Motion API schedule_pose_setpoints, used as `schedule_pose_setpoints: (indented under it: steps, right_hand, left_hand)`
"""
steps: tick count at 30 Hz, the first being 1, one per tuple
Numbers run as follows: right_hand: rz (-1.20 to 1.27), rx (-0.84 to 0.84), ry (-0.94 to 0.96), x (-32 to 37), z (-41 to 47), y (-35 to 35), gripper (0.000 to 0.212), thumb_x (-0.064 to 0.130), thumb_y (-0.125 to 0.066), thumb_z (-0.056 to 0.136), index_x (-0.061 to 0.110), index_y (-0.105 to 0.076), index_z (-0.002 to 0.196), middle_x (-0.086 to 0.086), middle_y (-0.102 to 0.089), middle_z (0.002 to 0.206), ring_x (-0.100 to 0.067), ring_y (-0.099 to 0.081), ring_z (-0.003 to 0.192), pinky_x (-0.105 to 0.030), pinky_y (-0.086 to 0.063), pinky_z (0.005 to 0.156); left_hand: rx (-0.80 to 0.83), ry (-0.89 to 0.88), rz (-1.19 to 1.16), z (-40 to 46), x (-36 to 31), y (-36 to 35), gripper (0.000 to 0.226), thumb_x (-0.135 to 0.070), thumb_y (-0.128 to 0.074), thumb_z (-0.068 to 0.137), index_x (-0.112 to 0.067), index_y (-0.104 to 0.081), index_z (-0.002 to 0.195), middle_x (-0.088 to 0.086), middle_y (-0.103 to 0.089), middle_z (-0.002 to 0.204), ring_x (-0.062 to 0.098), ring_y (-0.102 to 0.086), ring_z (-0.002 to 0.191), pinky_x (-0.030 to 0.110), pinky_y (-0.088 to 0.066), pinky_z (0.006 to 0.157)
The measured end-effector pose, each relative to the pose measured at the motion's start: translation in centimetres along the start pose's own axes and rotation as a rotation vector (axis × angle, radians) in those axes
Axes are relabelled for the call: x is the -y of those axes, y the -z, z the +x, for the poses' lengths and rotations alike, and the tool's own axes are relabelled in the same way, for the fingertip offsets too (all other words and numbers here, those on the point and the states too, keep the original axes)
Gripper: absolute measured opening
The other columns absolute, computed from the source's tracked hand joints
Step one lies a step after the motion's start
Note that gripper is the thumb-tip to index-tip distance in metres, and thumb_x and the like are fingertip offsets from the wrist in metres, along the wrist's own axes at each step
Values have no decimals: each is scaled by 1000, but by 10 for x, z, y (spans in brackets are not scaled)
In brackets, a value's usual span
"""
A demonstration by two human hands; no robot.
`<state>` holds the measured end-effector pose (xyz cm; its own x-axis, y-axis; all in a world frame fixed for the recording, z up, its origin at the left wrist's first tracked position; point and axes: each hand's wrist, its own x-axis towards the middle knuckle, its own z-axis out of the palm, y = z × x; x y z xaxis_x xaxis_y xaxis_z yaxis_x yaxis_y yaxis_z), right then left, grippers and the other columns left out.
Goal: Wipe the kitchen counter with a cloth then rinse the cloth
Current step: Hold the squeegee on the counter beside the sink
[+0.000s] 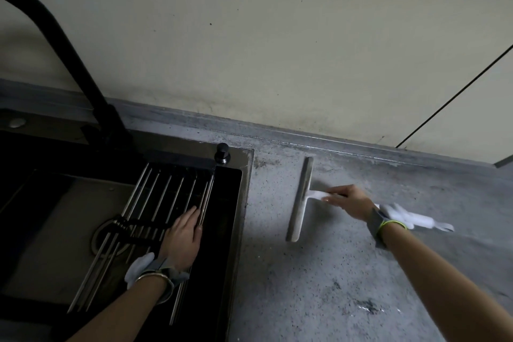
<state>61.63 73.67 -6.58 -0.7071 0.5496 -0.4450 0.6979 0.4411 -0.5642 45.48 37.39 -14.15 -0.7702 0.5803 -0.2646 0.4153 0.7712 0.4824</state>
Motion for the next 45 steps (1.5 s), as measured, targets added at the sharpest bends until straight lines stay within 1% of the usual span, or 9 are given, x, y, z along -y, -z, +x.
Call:
schedule_pose_setpoints:
  steps: [3,8,11,21,26,28,31,40,45]
  right_hand:
    - [-69,56,72,21,-13,-20,23,33,-64,87,18,-71,103,8,-60,70,-11,-49,63,-20,-36,58]
    - [-228,108,153,55,-39,-53,30,39,-58,90,21,-66,113,5,-64,106,-17,-56,99,-33,-39,97]
    - [-189,151,183,67,-53,-73,33,38,-60,88,23,-65,117,4,-62,122,-17,-54,114,-38,-32,107]
    - [16,80,81,47,-72,-72,36,33,-70,80,22,-67,114,2,-63,124,-18,-60,110,-31,-46,99]
    - [-6,10,4,3,-87,-37,22,35,-69,80,34,-67,101,-1,-71,104,-38,-64,96,-50,-52,87]
    - [-42,-10,-11,-11,-95,-33,19,40,-70,78,35,-69,96,8,-72,88,-22,-68,77,-30,-54,71]
    - [-96,-15,8,-17,-104,-39,27,41,-69,81,27,-72,104,21,-65,74,5,-56,59,-7,-39,52]
    - [-124,106,133,25,-127,-94,31,35,-65,86,23,-66,115,4,-66,117,-16,-59,109,-36,-39,102]
    - [-194,91,191,48,-139,-126,34,40,-61,87,28,-63,119,6,-63,122,-15,-55,112,-38,-34,104]
  left_hand:
    - [-17,-4,-8,-7,2,-4,46,-25,-34,102,-18,-31,147,-8,-25,155,11,-24,142,30,-26,110]
    - [-22,-7,-5,-18,4,-10,46,-26,-33,102,-19,-31,147,-9,-28,153,10,-25,141,31,-22,111]
    - [-26,-15,1,-25,5,-12,47,-27,-33,102,-19,-27,148,-8,-26,154,10,-24,141,30,-23,112]
    - [-79,-42,-22,-45,14,-9,48,-26,-37,101,-18,-30,147,-7,-29,153,11,-26,140,27,-26,110]
    - [-16,-65,15,-56,22,-9,49,-28,-34,102,-21,-25,149,-10,-25,155,9,-23,142,27,-25,111]
    - [-9,-78,14,-61,22,-10,49,-27,-34,102,-22,-25,149,-10,-25,155,9,-23,142,28,-25,112]
    - [-17,-84,7,-66,20,-11,49,-27,-35,102,-22,-26,149,-11,-25,154,8,-23,141,28,-25,111]
    - [26,-83,52,-78,18,-10,50,-29,-35,101,-22,-24,150,-12,-19,157,10,-21,143,29,-25,111]
    - [79,-76,127,-78,15,-5,52,-32,-32,102,-22,-20,151,-13,-12,158,8,-15,144,28,-21,112]
